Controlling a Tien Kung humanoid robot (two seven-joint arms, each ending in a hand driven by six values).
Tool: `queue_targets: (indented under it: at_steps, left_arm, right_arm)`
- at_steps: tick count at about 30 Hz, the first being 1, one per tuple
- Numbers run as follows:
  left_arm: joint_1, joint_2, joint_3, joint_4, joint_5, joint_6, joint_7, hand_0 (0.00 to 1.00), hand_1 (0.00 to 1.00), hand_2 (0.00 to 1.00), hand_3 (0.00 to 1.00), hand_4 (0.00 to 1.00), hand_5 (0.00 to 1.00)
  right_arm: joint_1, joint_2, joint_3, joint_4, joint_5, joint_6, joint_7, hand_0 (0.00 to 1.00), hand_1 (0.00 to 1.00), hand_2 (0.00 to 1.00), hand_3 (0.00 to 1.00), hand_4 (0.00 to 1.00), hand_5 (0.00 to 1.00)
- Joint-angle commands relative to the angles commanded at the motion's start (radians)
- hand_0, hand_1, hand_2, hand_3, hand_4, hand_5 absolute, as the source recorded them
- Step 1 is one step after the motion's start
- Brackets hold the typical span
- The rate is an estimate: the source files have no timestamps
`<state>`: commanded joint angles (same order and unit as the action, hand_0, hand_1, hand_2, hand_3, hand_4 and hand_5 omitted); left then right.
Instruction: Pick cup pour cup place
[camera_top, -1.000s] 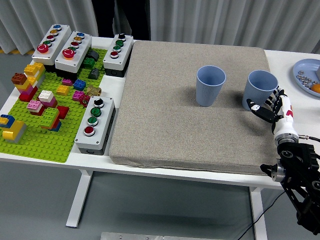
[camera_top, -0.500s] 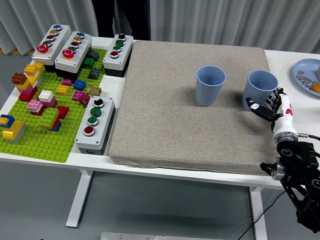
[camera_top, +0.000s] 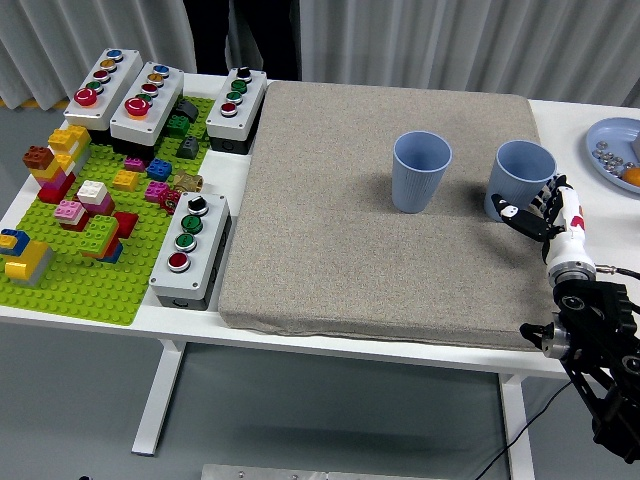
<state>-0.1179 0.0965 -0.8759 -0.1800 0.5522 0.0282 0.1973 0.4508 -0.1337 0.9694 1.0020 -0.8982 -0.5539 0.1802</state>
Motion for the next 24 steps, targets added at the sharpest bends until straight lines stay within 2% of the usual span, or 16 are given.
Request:
queue_targets:
  at_steps: [16, 17, 24]
  left_arm:
    - [-0.001, 0.0, -0.002, 0.0, 0.003, 0.0, 0.001, 0.761, 0.805, 0.842, 0.761, 0.505, 0.941]
    - [-0.001, 0.0, -0.002, 0.0, 0.003, 0.0, 0.001, 0.762, 0.805, 0.842, 0.761, 0.505, 0.94]
    - [0.003, 0.001, -0.002, 0.0, 0.004, 0.0, 0.001, 0.761, 0.805, 0.841, 0.761, 0.505, 0.94]
  right_arm:
    - [0.008, 0.003, -0.008, -0.005, 0.006, 0.002, 0.0, 0.874, 0.836, 0.916, 0.936, 0.851, 0.212]
    - [0.008, 0.003, -0.009, -0.005, 0.006, 0.002, 0.0, 0.87, 0.817, 0.867, 0.893, 0.851, 0.211]
    - [0.008, 0.004, -0.015, -0.005, 0.006, 0.006, 0.0, 0.867, 0.811, 0.859, 0.882, 0.852, 0.211]
